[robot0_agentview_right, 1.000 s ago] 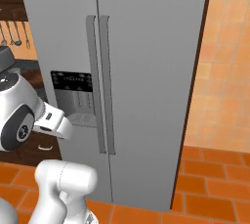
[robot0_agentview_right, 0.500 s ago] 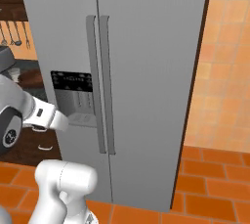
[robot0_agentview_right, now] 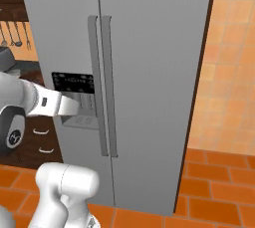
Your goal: Grab a lemon wedge from the fridge and one ice cube from the ice bowl, and put them in the glass of lemonade.
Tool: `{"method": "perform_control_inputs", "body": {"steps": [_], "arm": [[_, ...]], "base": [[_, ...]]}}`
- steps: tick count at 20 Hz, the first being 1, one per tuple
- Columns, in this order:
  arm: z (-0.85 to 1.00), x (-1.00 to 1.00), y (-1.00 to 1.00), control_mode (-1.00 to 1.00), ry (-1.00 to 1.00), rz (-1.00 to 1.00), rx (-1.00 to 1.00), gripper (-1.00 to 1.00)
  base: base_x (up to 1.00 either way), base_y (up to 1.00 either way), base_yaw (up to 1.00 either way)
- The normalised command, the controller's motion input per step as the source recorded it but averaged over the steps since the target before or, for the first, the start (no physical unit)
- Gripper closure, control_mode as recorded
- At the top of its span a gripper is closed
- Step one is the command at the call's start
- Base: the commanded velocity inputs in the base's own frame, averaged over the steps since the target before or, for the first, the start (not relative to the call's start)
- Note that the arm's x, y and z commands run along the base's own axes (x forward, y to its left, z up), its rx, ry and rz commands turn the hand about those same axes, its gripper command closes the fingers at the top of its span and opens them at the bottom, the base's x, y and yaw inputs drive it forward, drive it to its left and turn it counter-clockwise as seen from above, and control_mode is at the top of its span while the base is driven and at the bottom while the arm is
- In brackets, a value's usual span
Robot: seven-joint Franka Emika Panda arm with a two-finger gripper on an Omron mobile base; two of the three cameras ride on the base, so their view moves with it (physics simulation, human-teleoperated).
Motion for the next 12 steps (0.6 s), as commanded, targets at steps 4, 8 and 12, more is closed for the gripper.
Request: {"method": "perform_control_inputs", "body": {"steps": [4, 8, 12], "arm": [[0.05, 0.86, -0.39, -1.0, 0.13, 0.0, 0.07, -1.0], [0.0, 0.82, -0.05, -1.0, 0.14, 0.0, 0.0, -1.0], [-0.01, 0.33, 0.02, -1.0, 0.0, 0.1, 0.0, -1.0]], "base": [[0.0, 0.0, 0.0], [0.0, 0.0, 0.0], [0.0, 0.0, 0.0]]}}
